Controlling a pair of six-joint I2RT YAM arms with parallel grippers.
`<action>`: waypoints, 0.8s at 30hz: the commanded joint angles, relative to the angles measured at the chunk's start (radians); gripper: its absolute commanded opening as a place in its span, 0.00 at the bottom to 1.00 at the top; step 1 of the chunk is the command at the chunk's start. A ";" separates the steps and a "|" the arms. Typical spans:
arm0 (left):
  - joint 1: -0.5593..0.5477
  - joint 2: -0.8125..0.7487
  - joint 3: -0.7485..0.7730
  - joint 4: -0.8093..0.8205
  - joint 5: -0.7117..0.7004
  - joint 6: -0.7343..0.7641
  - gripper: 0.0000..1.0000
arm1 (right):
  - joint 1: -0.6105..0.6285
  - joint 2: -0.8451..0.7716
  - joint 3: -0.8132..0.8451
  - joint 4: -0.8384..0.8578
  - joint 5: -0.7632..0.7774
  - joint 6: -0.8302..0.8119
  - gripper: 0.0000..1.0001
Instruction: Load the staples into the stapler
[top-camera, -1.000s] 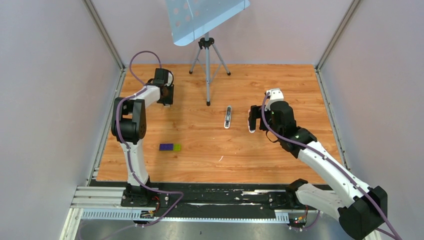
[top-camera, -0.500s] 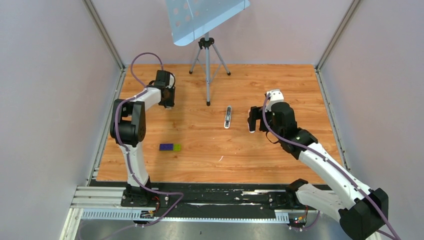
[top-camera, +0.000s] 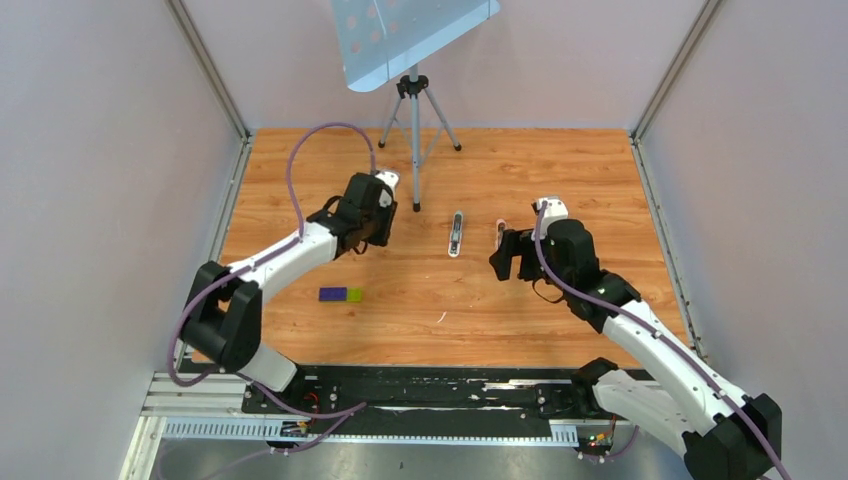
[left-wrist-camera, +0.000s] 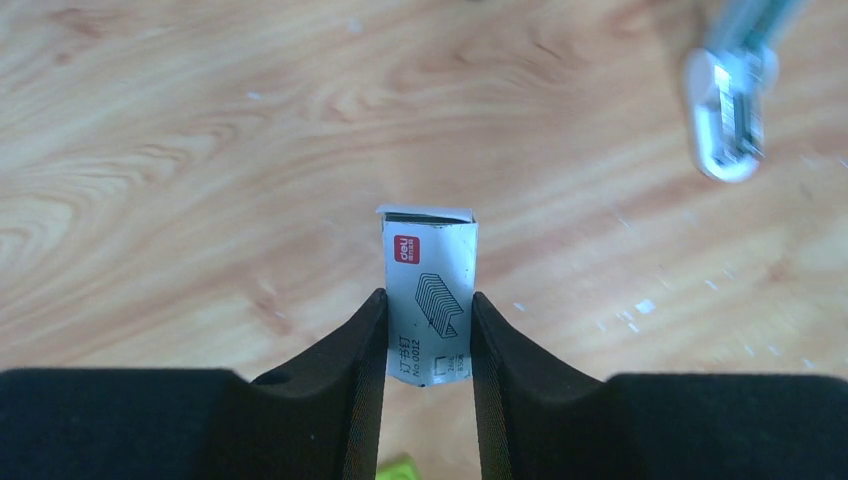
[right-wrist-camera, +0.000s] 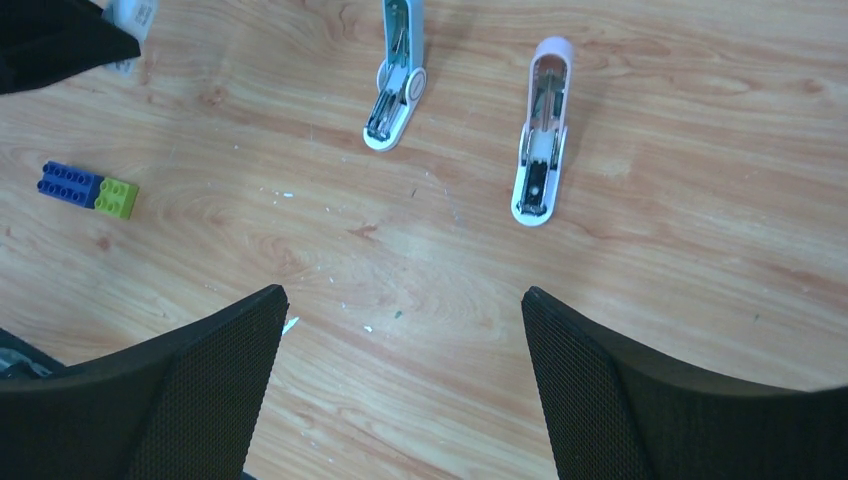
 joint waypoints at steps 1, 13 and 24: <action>-0.103 -0.114 -0.098 0.053 -0.009 -0.028 0.32 | -0.037 -0.035 -0.044 -0.040 -0.095 0.071 0.91; -0.429 -0.256 -0.342 0.256 -0.026 -0.018 0.31 | -0.196 0.005 -0.139 0.067 -0.427 0.142 0.62; -0.480 -0.141 -0.418 0.409 0.020 0.053 0.31 | -0.222 0.296 -0.146 0.290 -0.729 0.203 0.40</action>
